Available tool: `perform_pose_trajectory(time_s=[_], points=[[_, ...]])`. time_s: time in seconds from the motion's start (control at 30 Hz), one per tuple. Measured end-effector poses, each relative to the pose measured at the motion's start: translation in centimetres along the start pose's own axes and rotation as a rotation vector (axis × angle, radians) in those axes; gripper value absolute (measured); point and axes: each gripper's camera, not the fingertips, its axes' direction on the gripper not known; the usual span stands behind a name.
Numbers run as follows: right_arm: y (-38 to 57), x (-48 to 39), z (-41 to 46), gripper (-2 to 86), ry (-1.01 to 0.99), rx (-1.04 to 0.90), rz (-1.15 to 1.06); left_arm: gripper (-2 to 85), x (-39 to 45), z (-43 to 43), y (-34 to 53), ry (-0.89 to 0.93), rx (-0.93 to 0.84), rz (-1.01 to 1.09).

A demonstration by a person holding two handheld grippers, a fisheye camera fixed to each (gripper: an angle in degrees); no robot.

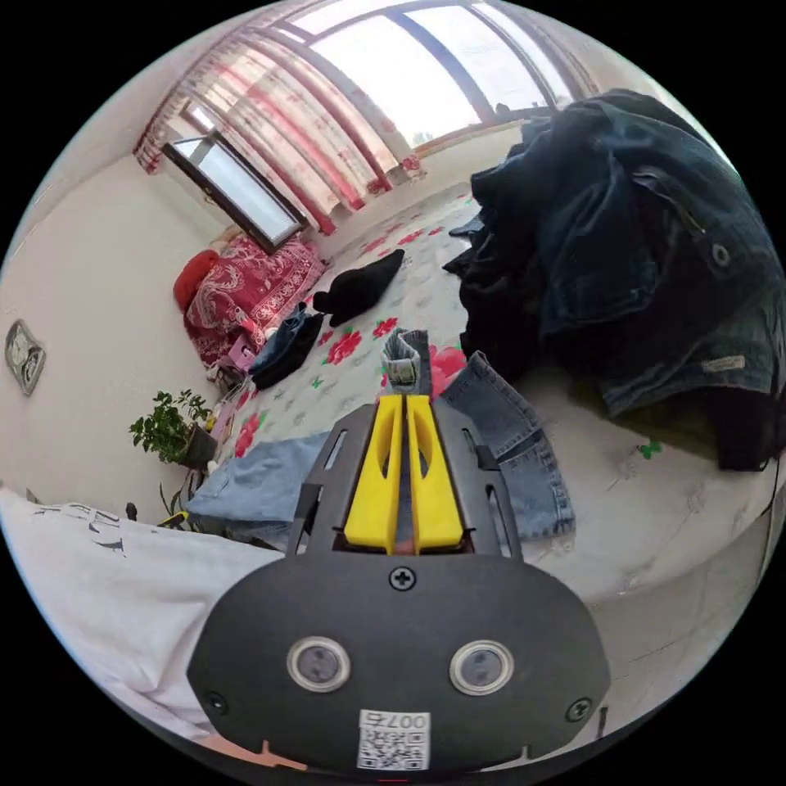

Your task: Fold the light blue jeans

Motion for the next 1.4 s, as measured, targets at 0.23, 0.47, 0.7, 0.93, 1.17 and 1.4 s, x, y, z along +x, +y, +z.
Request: perform_pose_trajectory(time_s=[0.23,0.47,0.7,0.93,1.17,1.4], points=[[7.8,14.9,-0.6,4.6,0.044,-0.083,0.498,0.5,-6.3,4.2,4.3,0.146,-0.092,-0.339],[7.8,18.9,-1.2,11.0,0.149,-0.011,0.521,7.1,-13.3,1.8,5.8,0.279,0.033,-0.565],[4.4,20.3,6.3,7.9,0.238,-0.259,0.361,12.0,-13.0,9.5,-0.4,0.326,-0.087,-0.536],[5.1,22.5,7.6,5.8,0.238,-0.262,0.316,2.0,-12.4,12.4,-5.9,0.267,-0.169,-0.477],[8.5,25.5,4.7,5.6,0.455,-0.095,0.370,-0.3,-4.9,14.4,-15.7,0.452,-0.108,-0.219],[13.2,22.9,4.6,5.8,0.680,0.000,0.321,-0.6,-3.3,11.6,-13.7,0.414,-0.080,-0.083]])
